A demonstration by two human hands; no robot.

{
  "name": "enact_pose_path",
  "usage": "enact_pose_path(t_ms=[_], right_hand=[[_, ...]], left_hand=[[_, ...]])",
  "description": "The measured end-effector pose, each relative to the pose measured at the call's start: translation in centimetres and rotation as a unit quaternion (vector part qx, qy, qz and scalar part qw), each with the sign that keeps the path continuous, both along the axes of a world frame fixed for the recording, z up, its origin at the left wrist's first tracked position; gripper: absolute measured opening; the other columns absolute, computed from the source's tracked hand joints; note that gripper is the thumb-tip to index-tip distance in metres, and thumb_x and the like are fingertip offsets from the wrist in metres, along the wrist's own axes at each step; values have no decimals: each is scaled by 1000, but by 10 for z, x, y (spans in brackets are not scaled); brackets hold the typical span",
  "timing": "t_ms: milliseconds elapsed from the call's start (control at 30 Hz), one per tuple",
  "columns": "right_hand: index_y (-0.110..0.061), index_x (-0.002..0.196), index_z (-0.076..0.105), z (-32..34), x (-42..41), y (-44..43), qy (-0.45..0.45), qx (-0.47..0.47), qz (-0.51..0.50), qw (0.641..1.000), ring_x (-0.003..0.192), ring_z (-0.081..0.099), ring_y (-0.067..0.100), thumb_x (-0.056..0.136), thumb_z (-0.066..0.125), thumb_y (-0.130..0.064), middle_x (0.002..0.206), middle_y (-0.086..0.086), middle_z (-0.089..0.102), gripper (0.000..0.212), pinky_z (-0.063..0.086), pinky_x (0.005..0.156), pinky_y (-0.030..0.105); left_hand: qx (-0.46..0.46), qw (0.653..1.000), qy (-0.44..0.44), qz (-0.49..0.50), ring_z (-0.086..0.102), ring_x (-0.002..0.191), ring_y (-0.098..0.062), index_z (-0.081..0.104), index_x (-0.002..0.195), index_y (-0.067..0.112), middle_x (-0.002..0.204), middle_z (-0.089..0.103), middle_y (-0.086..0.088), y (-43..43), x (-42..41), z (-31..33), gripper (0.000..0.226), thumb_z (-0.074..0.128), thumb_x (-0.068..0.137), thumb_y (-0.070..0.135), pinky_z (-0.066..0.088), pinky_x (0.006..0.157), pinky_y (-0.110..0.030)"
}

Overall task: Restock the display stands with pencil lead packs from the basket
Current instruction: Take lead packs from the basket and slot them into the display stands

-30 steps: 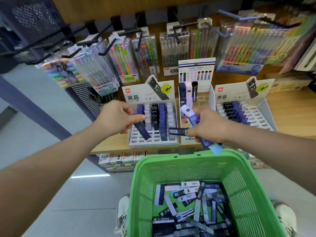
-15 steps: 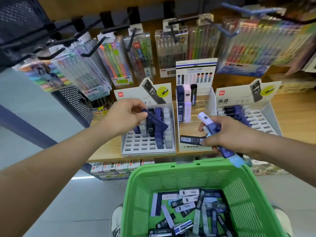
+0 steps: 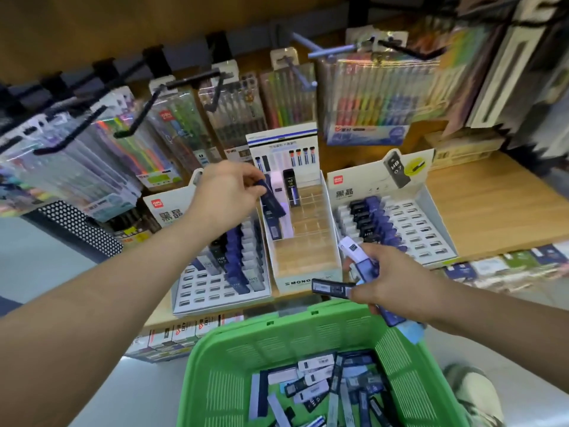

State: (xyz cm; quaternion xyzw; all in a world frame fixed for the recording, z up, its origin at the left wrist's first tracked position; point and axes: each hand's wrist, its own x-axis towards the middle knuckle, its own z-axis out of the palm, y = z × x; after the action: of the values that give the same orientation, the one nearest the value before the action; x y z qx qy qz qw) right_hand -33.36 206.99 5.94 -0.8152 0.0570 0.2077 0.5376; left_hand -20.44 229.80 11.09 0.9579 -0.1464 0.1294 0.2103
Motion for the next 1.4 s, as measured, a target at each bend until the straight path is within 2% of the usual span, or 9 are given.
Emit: enact_pose_path(t_ms=[267,500,667,767,833,1067,1167,1267,1400], right_hand=[[-16,101,58,8,-6,2,-4,54,-22,998,45,54,11,82,72,-4,71,4,53,26,48,51,29],[-15,102,61,12,-2,0,14,121,-83,989,46,55,14,81,77,-5,64,4,62,29,44,46,22],[-15,101,62,15,6,4,29,201,-124,971,46,54,17,79,78,-3,59,-3,63,29,45,44,23],[-14,103,62,19,7,9,31,230,-109,967,46,54,16,79,78,-2,54,-6,62,31,45,45,22],[-14,103,62,22,8,14,35,240,-97,965,45,54,15,79,78,-2,54,-5,63,31,45,44,23],[-12,97,62,31,15,26,35,286,-138,948,42,51,16,79,74,4,58,3,61,27,45,42,24],[-12,96,61,34,18,31,33,303,-150,940,41,50,15,79,74,4,59,3,60,26,44,41,23],[-13,93,61,35,19,40,24,303,-159,939,38,51,14,78,75,4,59,3,61,26,43,40,22],[-13,88,60,34,18,51,0,301,-187,935,37,51,12,77,76,4,61,2,65,26,42,39,20]], left_hand=[[191,979,31,-63,58,96,-28,72,106,16,101,67,-8,-5,-2,-28,20,64,88,23,45,82,-33],[179,983,-20,-40,54,89,-27,63,98,10,93,53,-5,-7,-3,-47,16,69,83,15,41,69,-33],[15,997,74,-1,55,69,-12,62,83,21,74,57,9,-10,-23,-34,9,67,84,14,45,64,-24],[-232,907,350,-36,66,71,-12,70,95,21,78,71,5,-7,-54,-18,22,63,87,2,55,68,-22],[-277,860,422,-74,69,78,-15,69,107,20,88,74,4,-3,-70,-15,35,58,87,-7,58,75,-30],[-215,918,313,-114,51,67,-15,75,92,35,72,60,-5,9,-87,-3,22,63,79,48,48,69,-34],[-188,928,302,-108,46,59,-14,76,79,31,63,53,-2,15,-91,-1,26,60,79,51,41,60,-27],[-145,938,294,-110,49,53,1,73,99,30,67,62,11,10,-95,-3,14,69,86,30,39,58,-15],[41,976,165,-133,55,61,6,63,115,41,73,63,14,1,-100,-1,38,72,78,48,40,54,-16]])
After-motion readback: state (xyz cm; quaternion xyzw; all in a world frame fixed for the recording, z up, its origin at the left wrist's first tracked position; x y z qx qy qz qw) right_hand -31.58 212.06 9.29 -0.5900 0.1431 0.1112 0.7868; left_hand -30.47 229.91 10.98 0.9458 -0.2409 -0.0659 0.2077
